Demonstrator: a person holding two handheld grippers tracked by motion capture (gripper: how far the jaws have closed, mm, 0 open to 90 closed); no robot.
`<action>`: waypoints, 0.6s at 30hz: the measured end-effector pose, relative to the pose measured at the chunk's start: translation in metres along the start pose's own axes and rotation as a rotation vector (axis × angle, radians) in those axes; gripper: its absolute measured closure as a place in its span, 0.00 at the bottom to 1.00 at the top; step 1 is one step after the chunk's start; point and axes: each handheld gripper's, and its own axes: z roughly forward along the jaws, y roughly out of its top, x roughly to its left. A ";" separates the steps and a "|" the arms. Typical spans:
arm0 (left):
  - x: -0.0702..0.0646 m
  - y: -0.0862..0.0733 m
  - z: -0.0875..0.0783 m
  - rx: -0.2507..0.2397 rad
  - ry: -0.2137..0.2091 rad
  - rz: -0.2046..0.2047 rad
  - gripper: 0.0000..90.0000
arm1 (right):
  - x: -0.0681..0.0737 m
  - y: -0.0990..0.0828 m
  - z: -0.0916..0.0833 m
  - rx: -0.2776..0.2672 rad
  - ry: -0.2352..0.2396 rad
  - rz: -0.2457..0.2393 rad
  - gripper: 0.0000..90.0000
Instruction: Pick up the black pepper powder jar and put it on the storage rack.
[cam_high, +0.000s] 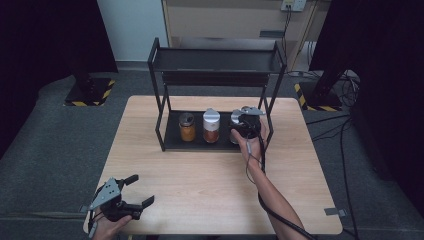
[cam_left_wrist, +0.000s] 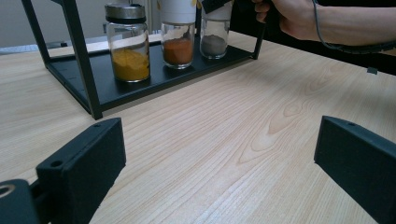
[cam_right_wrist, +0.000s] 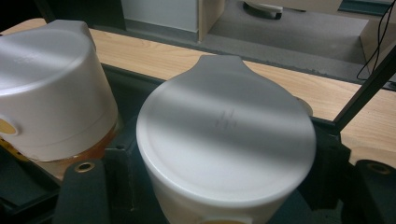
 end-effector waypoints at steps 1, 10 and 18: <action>0.000 0.000 0.000 0.000 0.000 0.000 0.01 | -0.001 -0.001 0.000 -0.005 0.005 0.005 0.31; 0.000 0.000 0.000 0.001 -0.003 0.004 0.01 | -0.006 0.001 -0.014 -0.047 0.017 -0.021 0.11; 0.000 0.000 0.001 0.000 -0.004 0.006 0.01 | -0.019 0.016 -0.040 -0.079 0.072 -0.046 0.09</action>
